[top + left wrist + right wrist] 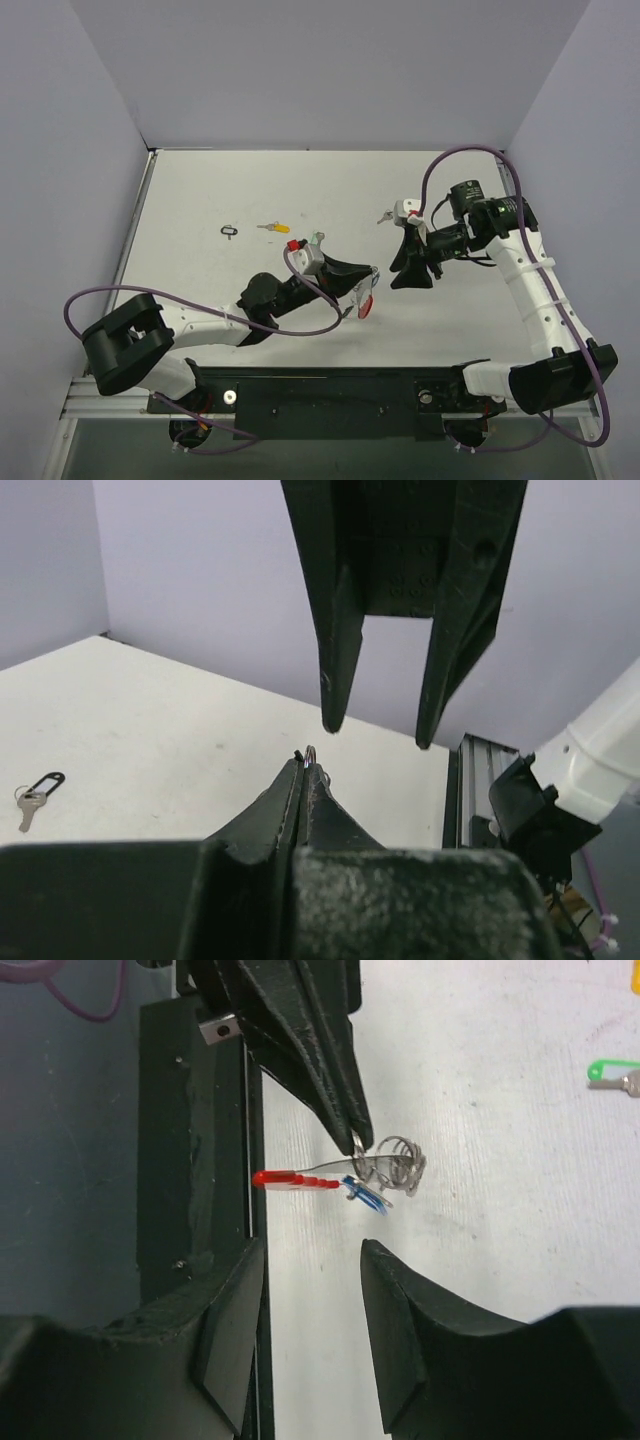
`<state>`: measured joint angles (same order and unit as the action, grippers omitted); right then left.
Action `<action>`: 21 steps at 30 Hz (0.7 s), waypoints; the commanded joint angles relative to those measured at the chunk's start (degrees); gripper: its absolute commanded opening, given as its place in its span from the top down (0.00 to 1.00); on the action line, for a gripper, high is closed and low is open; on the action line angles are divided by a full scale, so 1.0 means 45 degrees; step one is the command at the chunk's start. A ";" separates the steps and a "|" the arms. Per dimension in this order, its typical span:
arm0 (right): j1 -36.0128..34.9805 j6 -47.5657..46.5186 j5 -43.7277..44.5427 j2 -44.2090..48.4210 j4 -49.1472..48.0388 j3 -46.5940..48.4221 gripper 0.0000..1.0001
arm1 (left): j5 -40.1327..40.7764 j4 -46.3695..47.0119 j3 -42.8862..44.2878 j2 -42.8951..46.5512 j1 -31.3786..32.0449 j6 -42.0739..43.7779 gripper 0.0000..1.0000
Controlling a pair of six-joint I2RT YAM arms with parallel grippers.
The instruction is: Put the keys on the keyring
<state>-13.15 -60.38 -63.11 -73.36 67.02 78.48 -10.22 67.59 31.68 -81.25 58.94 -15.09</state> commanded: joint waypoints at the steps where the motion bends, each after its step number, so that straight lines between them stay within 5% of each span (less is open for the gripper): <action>1: 0.0050 -0.0371 -0.1814 0.0151 0.0399 -0.0116 0.60 | 0.1215 0.5448 0.0127 -0.0225 0.0028 -0.1353 1.00; 13: -0.0105 0.0760 -0.1035 -0.1079 0.0379 0.1952 0.61 | 0.4788 0.5878 0.0342 -0.0401 0.0535 -0.2330 1.00; 21: -0.0418 0.4469 0.0799 -0.1412 -0.2195 0.2309 0.62 | 0.5161 0.5936 0.0831 -0.0577 0.0672 -0.2311 1.00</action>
<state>-14.13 -50.00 -63.31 -79.77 63.11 88.31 10.76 71.88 32.10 -83.77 61.71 -24.93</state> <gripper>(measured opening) 0.384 0.018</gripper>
